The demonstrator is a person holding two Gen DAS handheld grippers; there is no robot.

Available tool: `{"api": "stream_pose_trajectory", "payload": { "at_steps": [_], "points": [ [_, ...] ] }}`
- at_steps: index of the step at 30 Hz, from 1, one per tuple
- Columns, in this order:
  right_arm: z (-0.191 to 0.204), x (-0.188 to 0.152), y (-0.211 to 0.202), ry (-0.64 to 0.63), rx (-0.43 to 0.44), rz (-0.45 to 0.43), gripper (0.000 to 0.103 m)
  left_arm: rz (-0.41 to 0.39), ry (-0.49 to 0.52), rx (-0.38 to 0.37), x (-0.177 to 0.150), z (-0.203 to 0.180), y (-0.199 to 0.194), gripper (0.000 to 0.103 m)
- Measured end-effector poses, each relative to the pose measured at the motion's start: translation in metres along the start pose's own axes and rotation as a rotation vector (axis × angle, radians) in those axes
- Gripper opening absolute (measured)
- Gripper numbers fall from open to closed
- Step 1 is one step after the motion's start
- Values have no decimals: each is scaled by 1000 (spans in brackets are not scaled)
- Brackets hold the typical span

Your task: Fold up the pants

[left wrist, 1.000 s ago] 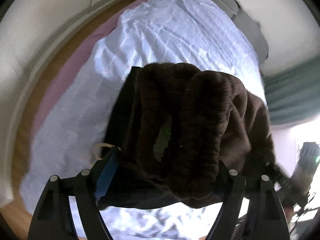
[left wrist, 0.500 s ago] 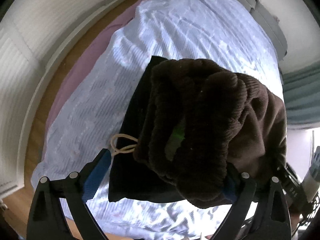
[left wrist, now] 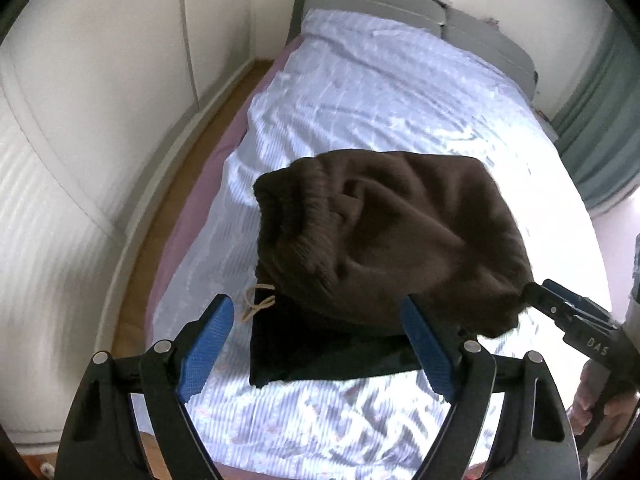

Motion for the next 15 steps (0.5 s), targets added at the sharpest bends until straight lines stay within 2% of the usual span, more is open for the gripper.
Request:
{"api": "stream_pose_trajectory", "payload": {
  "at_steps": [5, 10, 15],
  "points": [
    [-20, -12, -56, -15, -82, -111, 90, -82, 39, 47, -3, -39, -44, 92],
    [-48, -21, -124, -2, -82, -185, 92, -157, 66, 31, -4, -97, -85, 97],
    [-87, -30, -191, -13, -107, -248, 97, -244, 109, 72, -11, -163, -127, 102]
  ]
}}
Point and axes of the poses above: each gripper's, at about its wrist camera, not at the fingertips, and y roughly the way its jaws point, z to its left, x to its top, the point moved 9 cm from there along y, roughly the way its jaws point, and after that the axes turned 14 degrees about y, right-handed, at the moved point
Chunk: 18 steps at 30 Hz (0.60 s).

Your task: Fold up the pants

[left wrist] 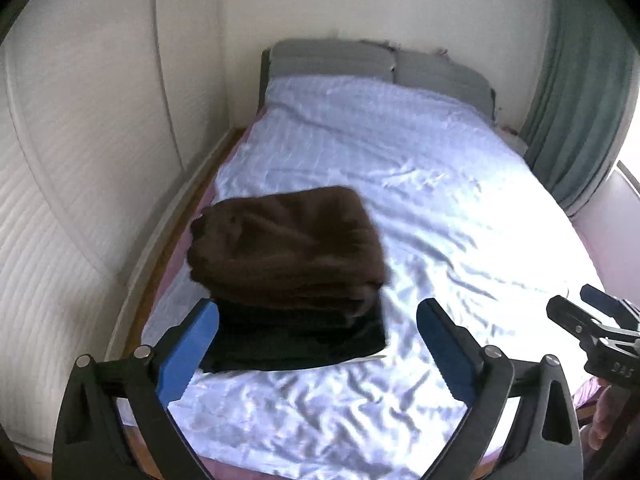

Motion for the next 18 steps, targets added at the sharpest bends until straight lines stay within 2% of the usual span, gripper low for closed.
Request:
{"api": "stream_pose_trajectory", "payload": {
  "at_steps": [10, 18],
  "points": [
    [-104, -11, -102, 30, -2, -82, 99, -113, 124, -35, 7, -146, -69, 103],
    [-182, -28, -172, 0, -36, -151, 99, -158, 123, -32, -8, -226, -121, 103]
  ]
}}
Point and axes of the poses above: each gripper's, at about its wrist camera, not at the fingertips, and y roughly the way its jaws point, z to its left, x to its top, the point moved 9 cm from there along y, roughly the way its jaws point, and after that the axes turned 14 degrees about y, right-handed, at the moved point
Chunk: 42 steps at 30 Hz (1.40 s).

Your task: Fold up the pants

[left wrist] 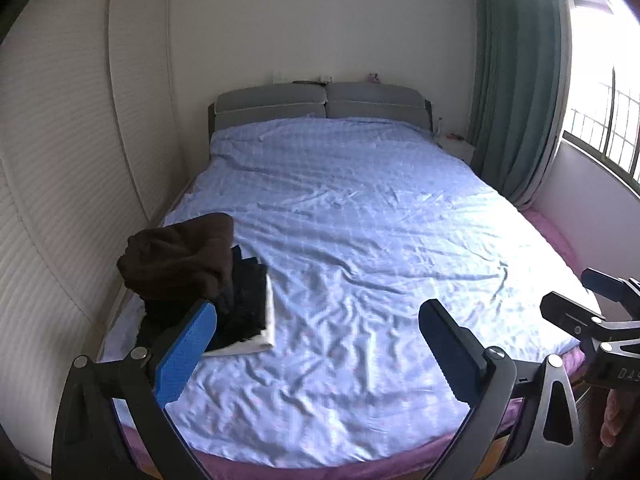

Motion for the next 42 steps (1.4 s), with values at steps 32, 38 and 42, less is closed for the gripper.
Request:
{"api": "stream_pose_trajectory", "payload": {
  "at_steps": [32, 38, 42],
  "points": [
    [-110, -1, -112, 67, -11, -118, 99, -53, 8, -50, 10, -104, -80, 103],
    [-108, -2, -114, 69, -13, -119, 99, -56, 12, -49, 9, -105, -83, 103],
    [-108, -2, -114, 68, -12, -119, 99, -59, 16, -48, 10, -107, -85, 103]
  ]
}}
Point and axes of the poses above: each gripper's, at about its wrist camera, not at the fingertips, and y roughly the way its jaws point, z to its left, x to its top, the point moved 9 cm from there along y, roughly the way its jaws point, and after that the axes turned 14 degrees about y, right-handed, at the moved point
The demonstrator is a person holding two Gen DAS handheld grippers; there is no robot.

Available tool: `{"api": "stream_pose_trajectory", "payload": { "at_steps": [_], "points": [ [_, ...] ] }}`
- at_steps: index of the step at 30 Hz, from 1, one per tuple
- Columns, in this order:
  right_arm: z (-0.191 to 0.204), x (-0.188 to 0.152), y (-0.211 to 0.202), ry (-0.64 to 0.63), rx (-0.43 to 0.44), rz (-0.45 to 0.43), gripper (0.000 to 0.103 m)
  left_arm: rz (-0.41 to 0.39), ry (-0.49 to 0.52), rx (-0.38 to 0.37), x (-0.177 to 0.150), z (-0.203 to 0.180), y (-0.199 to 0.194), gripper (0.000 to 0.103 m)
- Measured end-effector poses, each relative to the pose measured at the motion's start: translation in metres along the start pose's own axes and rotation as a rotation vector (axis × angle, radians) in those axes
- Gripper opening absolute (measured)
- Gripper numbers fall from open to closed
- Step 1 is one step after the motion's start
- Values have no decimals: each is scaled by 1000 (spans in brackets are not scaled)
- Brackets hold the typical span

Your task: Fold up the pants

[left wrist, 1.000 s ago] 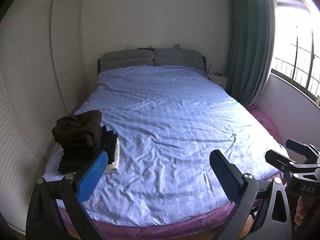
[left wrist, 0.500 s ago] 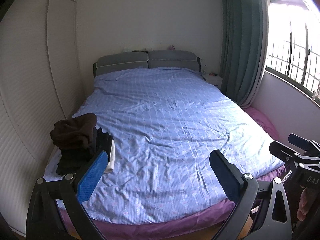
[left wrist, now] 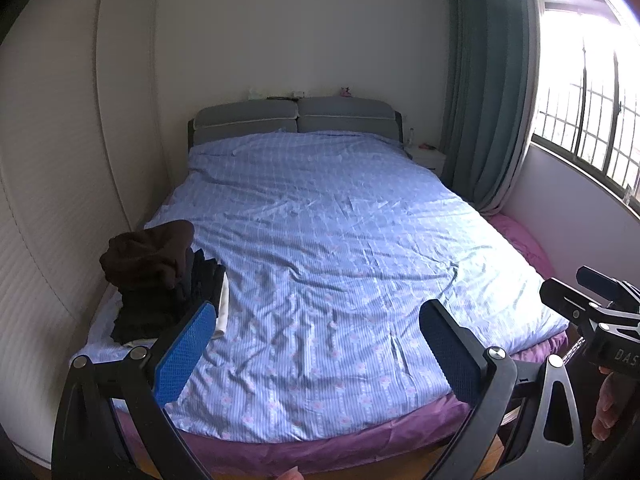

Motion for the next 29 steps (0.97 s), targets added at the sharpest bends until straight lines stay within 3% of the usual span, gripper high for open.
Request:
{"api": "stream_pose_trajectory", "payload": {
  "at_steps": [29],
  "points": [
    [-1, -1, -1, 0, -5, -2, 99, 2, -24, 14, 3, 14, 4, 103]
  ]
}}
Point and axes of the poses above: each gripper's, at about its wrist camera, not at the fingertips, and y roughly the way its jaws point, z to its left, x to its top, the point moved 9 cm from there along y, roughly the way its jaws point, and after that the axes turned 14 degrees about y, right-handed, at the moved point
